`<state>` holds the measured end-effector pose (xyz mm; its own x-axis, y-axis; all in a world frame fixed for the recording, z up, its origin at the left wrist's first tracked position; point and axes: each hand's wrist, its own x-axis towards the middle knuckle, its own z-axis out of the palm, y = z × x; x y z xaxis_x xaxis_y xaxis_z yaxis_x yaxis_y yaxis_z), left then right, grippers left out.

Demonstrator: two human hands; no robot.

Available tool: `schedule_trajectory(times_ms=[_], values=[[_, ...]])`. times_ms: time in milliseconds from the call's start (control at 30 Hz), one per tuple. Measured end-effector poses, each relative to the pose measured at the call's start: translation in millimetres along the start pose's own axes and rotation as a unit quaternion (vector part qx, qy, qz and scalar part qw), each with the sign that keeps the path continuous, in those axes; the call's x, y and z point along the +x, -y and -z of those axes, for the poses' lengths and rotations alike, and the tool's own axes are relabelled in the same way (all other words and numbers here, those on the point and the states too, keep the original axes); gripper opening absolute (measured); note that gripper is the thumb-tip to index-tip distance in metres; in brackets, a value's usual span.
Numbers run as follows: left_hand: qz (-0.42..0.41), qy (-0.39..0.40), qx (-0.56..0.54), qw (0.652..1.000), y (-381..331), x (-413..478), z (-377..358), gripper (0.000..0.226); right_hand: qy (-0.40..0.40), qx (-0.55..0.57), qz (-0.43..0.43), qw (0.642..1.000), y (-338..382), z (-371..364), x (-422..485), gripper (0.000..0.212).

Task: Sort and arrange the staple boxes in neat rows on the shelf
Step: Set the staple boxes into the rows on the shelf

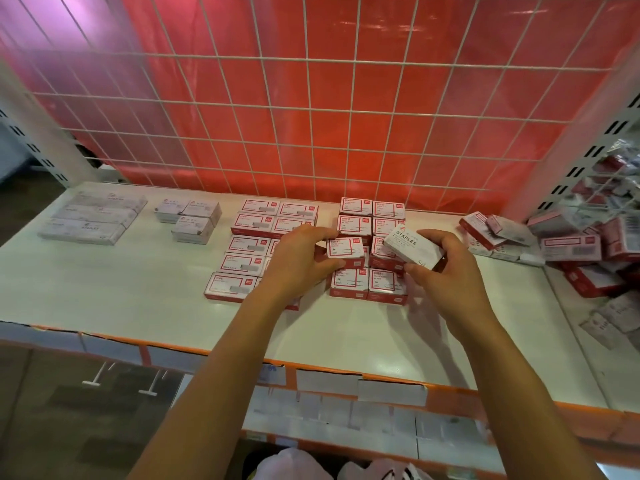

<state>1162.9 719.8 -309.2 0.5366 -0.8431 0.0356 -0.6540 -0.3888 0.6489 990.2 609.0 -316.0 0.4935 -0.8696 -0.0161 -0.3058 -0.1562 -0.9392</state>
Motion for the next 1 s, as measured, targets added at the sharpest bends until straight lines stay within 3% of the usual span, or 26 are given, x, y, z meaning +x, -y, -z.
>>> schedule_trajectory(times_ms=[233,600,1000], values=[[0.052,-0.014,-0.033,0.998,-5,0,-8,0.055,-0.020,0.002,-0.008,1.000,-4,3,0,0.047],[0.089,-0.002,-0.092,0.992,-15,3,-12,0.071,-0.002,0.105,-0.054,0.993,-6,-7,2,0.033],[0.094,-0.005,-0.070,0.993,-16,4,-16,0.067,-0.013,0.078,-0.061,0.995,-9,-14,4,0.041]])
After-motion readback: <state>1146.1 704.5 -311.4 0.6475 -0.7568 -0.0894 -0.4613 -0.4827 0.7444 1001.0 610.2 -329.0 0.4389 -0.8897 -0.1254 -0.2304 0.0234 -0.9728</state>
